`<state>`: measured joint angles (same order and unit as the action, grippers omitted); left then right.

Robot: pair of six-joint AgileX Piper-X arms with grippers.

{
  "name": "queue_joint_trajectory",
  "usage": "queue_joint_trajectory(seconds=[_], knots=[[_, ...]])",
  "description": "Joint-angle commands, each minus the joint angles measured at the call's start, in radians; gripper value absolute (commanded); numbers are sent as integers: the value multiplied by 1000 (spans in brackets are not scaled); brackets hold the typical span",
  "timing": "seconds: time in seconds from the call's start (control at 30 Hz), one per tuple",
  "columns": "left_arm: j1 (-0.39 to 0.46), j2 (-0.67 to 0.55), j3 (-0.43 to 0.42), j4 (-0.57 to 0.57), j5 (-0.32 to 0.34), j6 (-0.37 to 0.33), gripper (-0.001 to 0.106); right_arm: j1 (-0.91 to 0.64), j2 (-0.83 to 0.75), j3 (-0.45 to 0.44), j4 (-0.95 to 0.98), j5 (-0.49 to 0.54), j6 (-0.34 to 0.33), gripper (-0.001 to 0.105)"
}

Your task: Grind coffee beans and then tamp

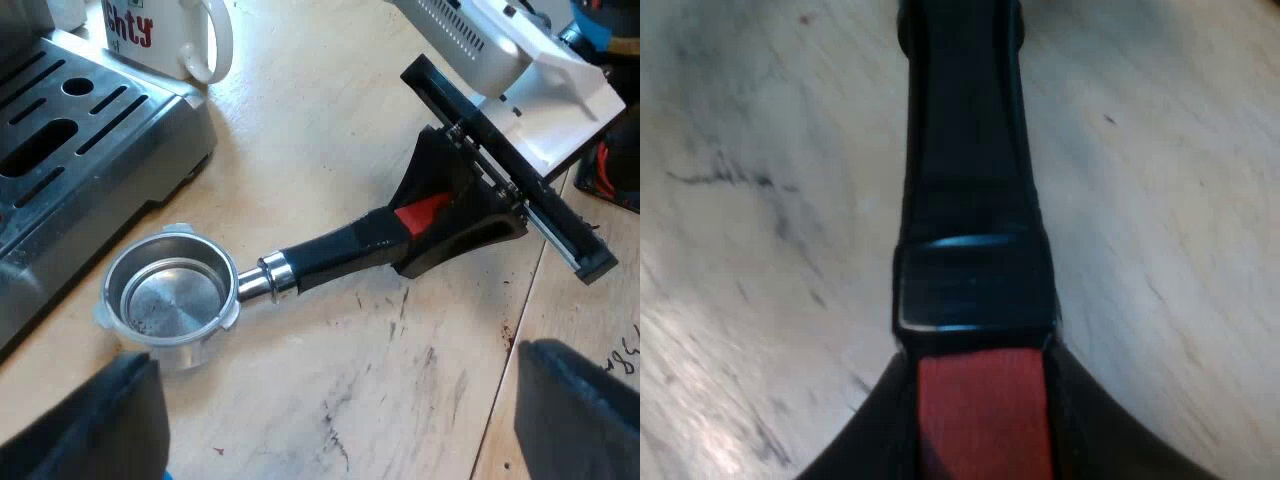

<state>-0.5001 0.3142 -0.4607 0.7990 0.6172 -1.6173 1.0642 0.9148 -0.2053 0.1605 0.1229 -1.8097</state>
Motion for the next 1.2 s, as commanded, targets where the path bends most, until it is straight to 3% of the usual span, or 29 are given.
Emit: queue_joint_trajectory(seconds=[0.03,0.3,0.63,1.2], knots=[[-3,-2,-2,-17,-10,3,73,-4,-10,-13,-54,7,-5,0],[-3,-2,-2,-17,-10,3,73,-4,79,-13,-99,3,-3,0],[-3,-2,2,-17,-10,3,73,-4,200,-13,-185,-17,90,0],[-3,-2,2,-17,-10,3,73,-4,201,-13,-88,-16,86,0]])
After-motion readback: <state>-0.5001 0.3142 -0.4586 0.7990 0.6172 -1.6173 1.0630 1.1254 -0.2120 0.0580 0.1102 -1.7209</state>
